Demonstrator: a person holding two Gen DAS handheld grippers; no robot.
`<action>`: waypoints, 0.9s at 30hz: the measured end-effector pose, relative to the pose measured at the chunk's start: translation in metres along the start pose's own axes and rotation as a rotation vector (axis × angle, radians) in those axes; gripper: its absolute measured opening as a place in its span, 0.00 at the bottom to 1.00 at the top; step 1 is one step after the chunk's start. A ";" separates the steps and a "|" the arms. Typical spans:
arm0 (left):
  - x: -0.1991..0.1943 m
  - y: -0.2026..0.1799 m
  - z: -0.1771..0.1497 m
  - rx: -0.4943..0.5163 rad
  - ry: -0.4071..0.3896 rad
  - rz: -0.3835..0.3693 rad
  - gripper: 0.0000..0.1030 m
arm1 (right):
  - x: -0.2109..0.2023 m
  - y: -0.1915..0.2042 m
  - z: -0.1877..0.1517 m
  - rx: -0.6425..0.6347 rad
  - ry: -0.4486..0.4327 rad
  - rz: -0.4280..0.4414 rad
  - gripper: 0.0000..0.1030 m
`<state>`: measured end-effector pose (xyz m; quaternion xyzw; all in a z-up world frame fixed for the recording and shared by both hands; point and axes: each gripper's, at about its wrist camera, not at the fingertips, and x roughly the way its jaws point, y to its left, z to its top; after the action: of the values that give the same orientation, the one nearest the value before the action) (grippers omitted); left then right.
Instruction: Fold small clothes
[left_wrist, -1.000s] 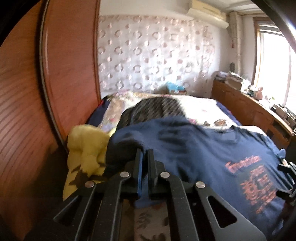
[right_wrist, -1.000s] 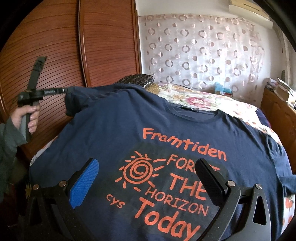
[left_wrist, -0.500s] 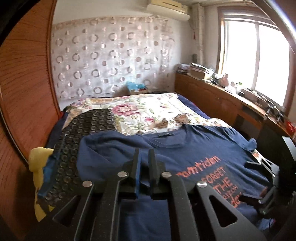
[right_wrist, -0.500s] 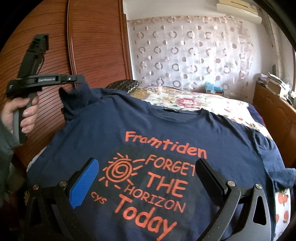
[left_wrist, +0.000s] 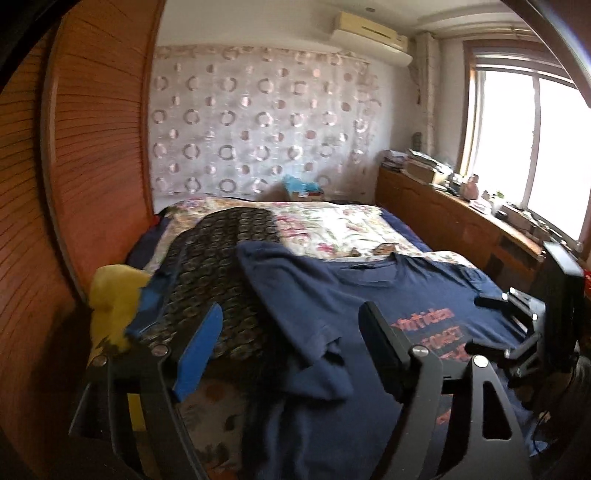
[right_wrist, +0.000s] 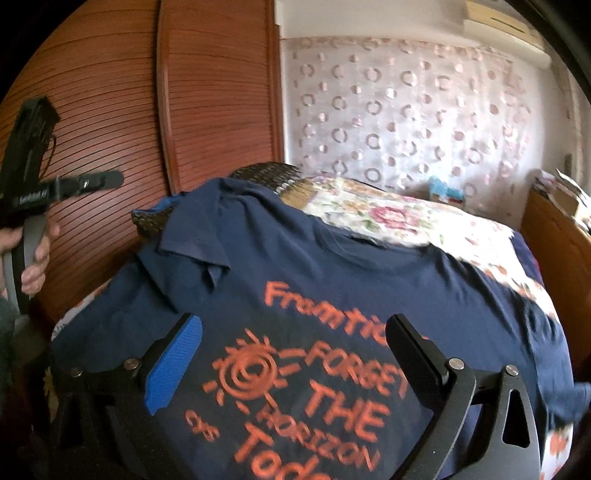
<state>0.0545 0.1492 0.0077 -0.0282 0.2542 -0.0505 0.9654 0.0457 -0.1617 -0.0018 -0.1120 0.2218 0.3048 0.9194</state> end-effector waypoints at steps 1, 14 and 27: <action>-0.001 0.003 -0.002 -0.002 -0.004 0.011 0.75 | 0.004 0.000 0.003 -0.009 -0.004 0.015 0.95; -0.021 0.018 -0.034 -0.012 -0.044 0.091 0.75 | 0.100 0.049 0.057 -0.076 0.054 0.262 0.60; -0.013 0.015 -0.054 -0.015 -0.014 0.082 0.75 | 0.170 0.069 0.083 -0.129 0.134 0.300 0.06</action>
<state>0.0173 0.1642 -0.0343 -0.0255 0.2486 -0.0086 0.9682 0.1533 0.0074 -0.0148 -0.1564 0.2768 0.4440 0.8377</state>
